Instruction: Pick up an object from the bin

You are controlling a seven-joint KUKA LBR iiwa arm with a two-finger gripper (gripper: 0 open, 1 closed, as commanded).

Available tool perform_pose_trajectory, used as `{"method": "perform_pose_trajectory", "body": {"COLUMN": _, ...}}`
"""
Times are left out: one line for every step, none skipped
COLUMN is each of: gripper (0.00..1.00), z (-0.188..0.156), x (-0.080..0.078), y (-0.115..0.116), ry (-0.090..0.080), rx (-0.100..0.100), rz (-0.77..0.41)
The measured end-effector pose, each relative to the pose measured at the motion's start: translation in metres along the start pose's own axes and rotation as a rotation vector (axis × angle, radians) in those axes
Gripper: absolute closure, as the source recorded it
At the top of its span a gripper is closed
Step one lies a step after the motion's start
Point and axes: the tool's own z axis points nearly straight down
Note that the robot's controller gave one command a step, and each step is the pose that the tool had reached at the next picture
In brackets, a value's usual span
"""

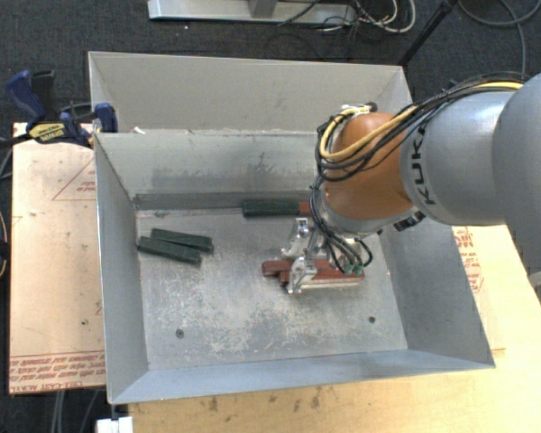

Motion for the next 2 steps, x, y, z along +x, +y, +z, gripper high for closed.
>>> {"method": "perform_pose_trajectory", "body": {"gripper": 1.0, "z": 0.0, "x": 0.0, "y": 0.0, "ry": 0.0, "rx": 0.0, "rz": 0.0}}
{"method": "perform_pose_trajectory", "body": {"gripper": 1.0, "z": -0.132, "x": -0.002, "y": -0.017, "ry": 0.018, "rx": 0.003, "rz": 0.013}}
